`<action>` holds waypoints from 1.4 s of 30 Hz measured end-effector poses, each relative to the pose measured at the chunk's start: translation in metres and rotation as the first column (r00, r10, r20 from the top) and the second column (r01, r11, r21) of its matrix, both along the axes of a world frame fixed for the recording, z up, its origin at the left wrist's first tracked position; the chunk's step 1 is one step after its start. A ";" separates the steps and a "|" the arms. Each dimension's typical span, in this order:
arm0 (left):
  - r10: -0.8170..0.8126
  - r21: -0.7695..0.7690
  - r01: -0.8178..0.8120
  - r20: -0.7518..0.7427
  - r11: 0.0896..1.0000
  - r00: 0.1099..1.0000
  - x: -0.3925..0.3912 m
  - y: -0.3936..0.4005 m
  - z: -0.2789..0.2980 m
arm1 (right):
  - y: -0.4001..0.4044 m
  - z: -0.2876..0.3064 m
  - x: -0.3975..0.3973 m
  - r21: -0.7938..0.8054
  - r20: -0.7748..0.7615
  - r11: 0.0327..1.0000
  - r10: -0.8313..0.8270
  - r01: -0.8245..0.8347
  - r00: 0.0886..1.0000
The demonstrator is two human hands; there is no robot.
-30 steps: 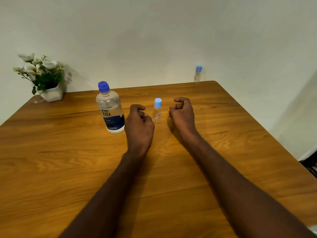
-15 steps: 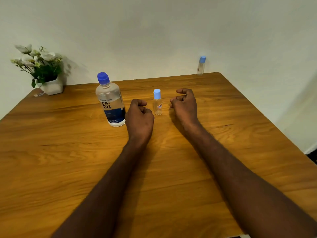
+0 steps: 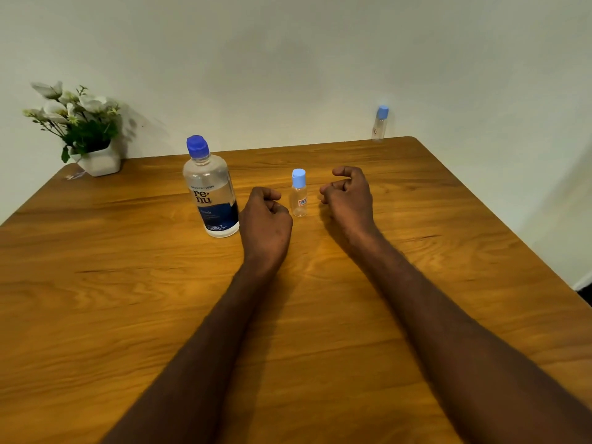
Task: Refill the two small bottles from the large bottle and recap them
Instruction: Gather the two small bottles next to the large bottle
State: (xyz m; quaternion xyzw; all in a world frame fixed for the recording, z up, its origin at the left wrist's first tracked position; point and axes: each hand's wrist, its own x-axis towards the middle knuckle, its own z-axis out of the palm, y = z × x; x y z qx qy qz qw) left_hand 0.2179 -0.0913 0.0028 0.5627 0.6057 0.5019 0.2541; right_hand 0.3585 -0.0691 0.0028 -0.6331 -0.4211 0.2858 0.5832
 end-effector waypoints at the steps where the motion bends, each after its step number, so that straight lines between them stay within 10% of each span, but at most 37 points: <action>1: 0.003 0.001 -0.003 -0.001 1.000 1.000 -0.001 0.001 -0.001 | 0.001 -0.001 -0.001 0.001 0.010 1.000 0.004 -0.004 1.000; 42: -0.023 0.014 0.023 -0.012 1.000 1.000 -0.001 -0.001 0.002 | 0.001 -0.001 -0.001 -0.015 0.123 0.997 0.083 -0.082 0.989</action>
